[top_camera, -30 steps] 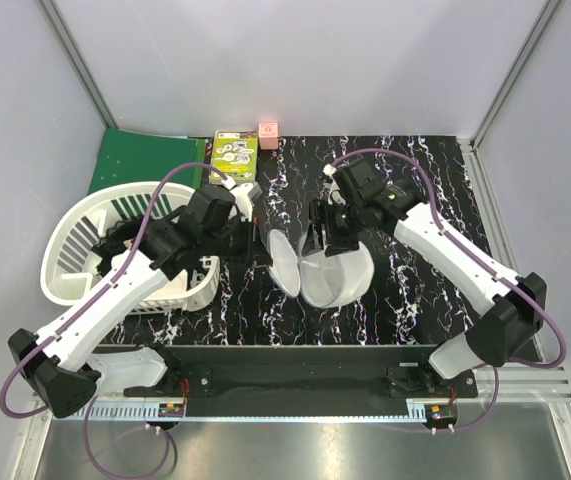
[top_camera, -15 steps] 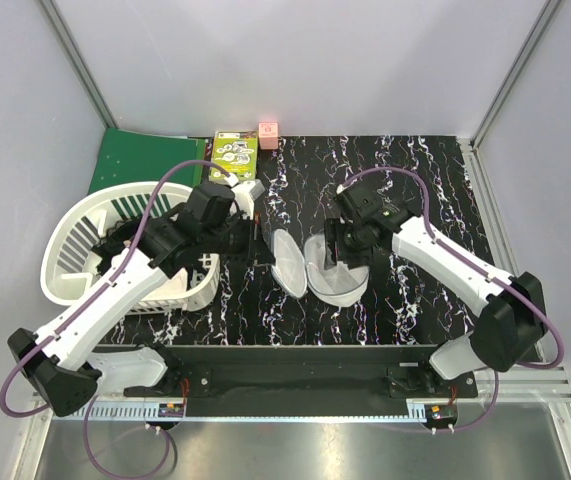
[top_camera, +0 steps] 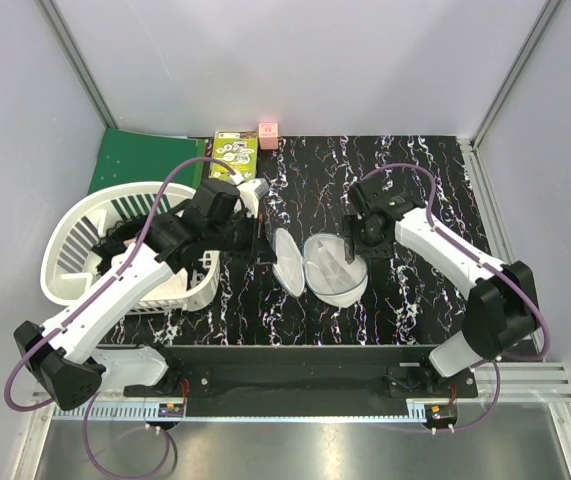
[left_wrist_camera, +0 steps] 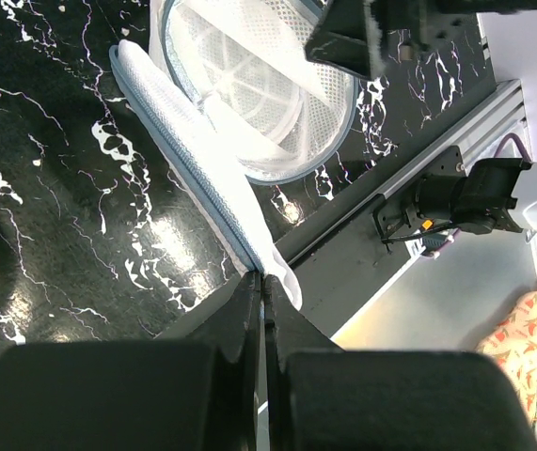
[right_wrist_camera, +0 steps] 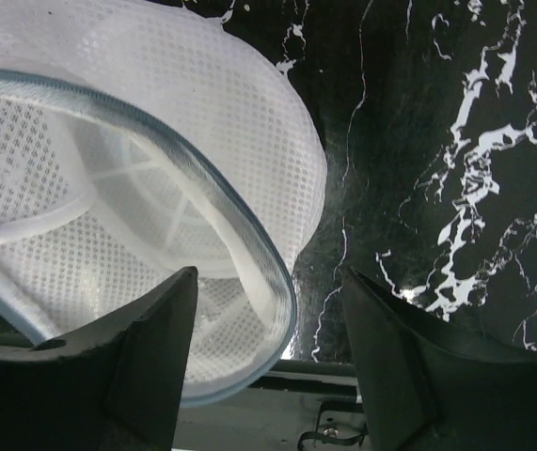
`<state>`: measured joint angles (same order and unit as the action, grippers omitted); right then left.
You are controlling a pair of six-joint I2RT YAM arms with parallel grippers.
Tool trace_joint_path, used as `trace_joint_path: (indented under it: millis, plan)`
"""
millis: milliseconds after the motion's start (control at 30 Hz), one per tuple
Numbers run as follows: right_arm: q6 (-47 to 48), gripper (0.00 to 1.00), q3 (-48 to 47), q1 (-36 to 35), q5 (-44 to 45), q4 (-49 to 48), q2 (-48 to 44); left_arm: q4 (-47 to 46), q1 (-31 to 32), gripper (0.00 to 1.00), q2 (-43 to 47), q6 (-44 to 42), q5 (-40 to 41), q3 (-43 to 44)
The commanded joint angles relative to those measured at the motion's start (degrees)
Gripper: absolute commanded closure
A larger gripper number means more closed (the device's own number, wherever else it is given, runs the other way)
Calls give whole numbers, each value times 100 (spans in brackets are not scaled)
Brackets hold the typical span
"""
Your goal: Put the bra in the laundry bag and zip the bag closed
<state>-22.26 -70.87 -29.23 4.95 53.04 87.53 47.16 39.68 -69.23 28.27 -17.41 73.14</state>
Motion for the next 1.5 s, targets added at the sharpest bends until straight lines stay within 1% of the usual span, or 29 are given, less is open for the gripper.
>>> trace_joint_path:
  millis: [0, 67, 100, 167, 200, 233, 267, 300, 333, 367, 400, 433, 467, 533, 567, 633, 667, 767, 800, 867, 1067, 1133, 1167, 1200, 1300, 1367, 1400, 1433, 1467]
  plan:
    - [257, 35, 55, 31, -73, -425, 203, -93, 5, 100, 68, -147, 35, 209]
    - [178, 42, 117, 84, 41, -443, 221, -84, -4, 100, 41, -216, 106, 218]
    - [152, 52, 178, 163, 76, -443, 195, -75, -13, 100, 33, -226, 184, 218]
    - [64, 65, 249, 242, 164, -443, 116, -22, -13, 100, -2, -208, 316, 244]
    - [38, 74, 328, 278, 190, -426, -32, -5, -30, 100, -11, -182, 561, 244]
    - [-23, 80, 372, 356, 225, -408, -130, 108, -48, 99, -46, -156, 737, 253]
    - [-41, 84, 424, 374, 234, -399, -226, 197, -66, 92, -151, -86, 948, 305]
    - [-59, 89, 521, 401, 226, -382, -401, 311, -109, 81, -230, -59, 1359, 367]
    - [-76, 96, 565, 427, 182, -373, -490, 590, -127, 61, -309, -24, 1554, 437]
    - [-85, 98, 609, 436, 164, -347, -560, 741, -153, 54, -415, 29, 1704, 551]
    - [-111, 99, 662, 436, 138, -329, -657, 873, -197, 49, -572, 47, 1967, 804]
    - [-147, 98, 680, 436, 59, -303, -693, 1057, -198, 37, -617, 64, 2056, 937]
    - [-156, 96, 689, 436, 33, -268, -719, 1102, -206, 33, -618, 99, 2136, 1043]
    - [-191, 95, 697, 436, 23, -171, -746, 1199, -407, 27, -478, 231, 2225, 1281]
    - [-200, 94, 689, 453, 50, -127, -737, 1208, -757, 27, -381, 397, 2146, 1316]
    - [-235, 94, 654, 480, 128, 48, -728, 1252, -1197, 27, -92, 556, 1777, 1264]
    - [-261, 94, 654, 541, 172, 101, -737, 1287, -1643, 27, 14, 687, 1593, 1220]
    - [-279, 94, 715, 812, 243, 233, -798, 1480, -2400, 28, 375, 943, 1618, 1045]
    - [-270, 94, 732, 892, 226, 268, -816, 1515, -2560, 28, 454, 978, 1653, 974]
    - [-244, 94, 785, 1120, 243, 330, -895, 1682, -3017, 30, 577, 1136, 1871, 781]
    - [-252, 94, 899, 1534, 278, 602, -1123, 1858, -4185, 35, 236, 1339, 1943, 123]
    - [-305, 96, 961, 2007, 349, 682, -1150, 1850, -4546, 36, 147, 1400, 1960, 7]
    - [-331, 97, 979, 2192, 383, 708, -1194, 1824, -4635, 36, 86, 1418, 2135, -54]
    - [-331, 97, 996, 2551, 358, 726, -1203, 1806, -4723, 37, 33, 1444, 2215, -46]
    - [-297, 96, 979, 2826, 322, 796, -1264, 1648, -4908, 37, -195, 1383, 2522, 7]
    - [-288, 94, 961, 2888, 305, 796, -1299, 1604, -4944, 36, -406, 1295, 2671, 68]
    - [-261, 91, 961, 2888, 253, 796, -1291, 1586, -4952, 36, -607, 1269, 2690, 112]
    - [-244, 86, 935, 2880, 243, 805, -1291, 1586, -4953, 37, -731, 1225, 2708, 138]
    - [-209, 83, 917, 2888, 200, 814, -1282, 1586, -4953, 37, -828, 1216, 2760, 147]
